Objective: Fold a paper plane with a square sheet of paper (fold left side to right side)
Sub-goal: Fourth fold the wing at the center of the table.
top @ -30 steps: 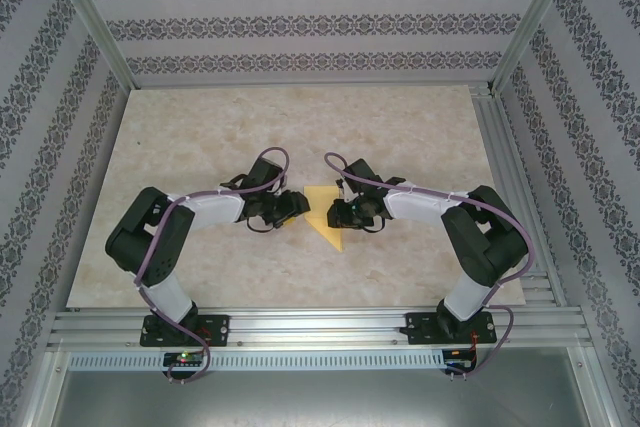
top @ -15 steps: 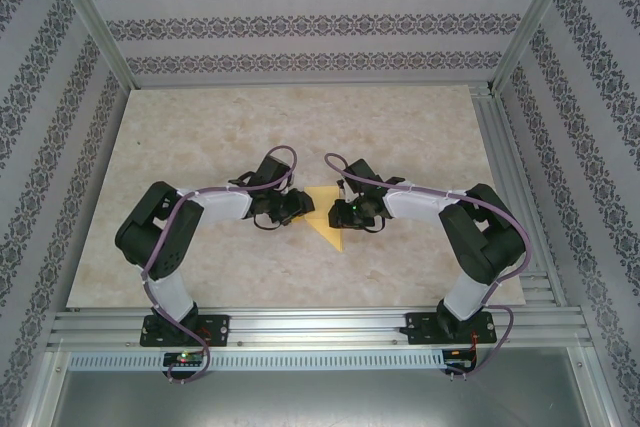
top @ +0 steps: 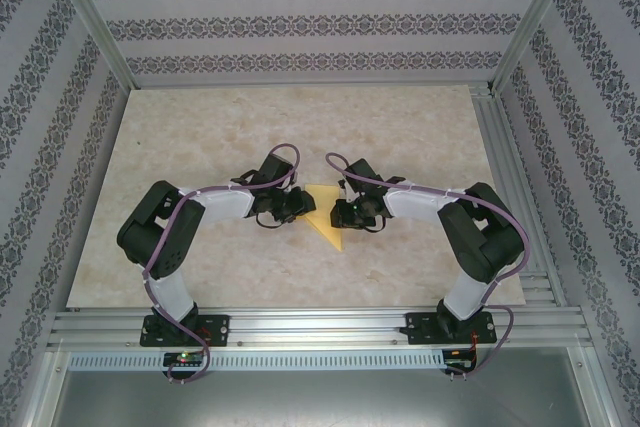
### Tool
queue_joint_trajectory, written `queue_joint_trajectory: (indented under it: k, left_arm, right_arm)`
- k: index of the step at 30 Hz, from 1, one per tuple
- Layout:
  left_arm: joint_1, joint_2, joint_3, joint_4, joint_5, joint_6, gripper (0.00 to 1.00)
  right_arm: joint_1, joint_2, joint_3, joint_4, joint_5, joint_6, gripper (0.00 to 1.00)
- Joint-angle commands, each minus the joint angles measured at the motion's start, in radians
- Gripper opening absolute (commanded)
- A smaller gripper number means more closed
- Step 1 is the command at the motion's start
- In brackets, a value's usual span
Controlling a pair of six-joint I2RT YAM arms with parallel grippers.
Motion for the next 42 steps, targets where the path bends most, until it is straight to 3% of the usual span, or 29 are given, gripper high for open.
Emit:
queue_joint_trajectory:
  k: [1,10,17,29,42]
  left_arm:
    - [-0.012,-0.001,0.031,0.004,0.003,-0.002,0.23]
    - [-0.022,-0.008,0.051,-0.015,0.002,0.001,0.10]
    - [-0.029,-0.015,0.069,-0.034,0.000,-0.004,0.09]
    - [-0.031,-0.023,0.066,-0.053,-0.018,-0.004,0.09]
    - [-0.029,-0.002,0.062,-0.015,0.006,-0.081,0.12]
  right_arm:
    - [-0.010,-0.016,0.024,-0.018,0.028,-0.021,0.27]
    - [0.008,-0.213,-0.009,-0.075,0.177,-0.060,0.42]
    - [0.193,-0.316,-0.083,-0.037,0.381,-0.087,0.47]
    - [0.360,-0.085,0.035,-0.103,0.565,-0.106,0.47]
    - [0.400,0.004,0.086,-0.121,0.633,-0.130,0.44]
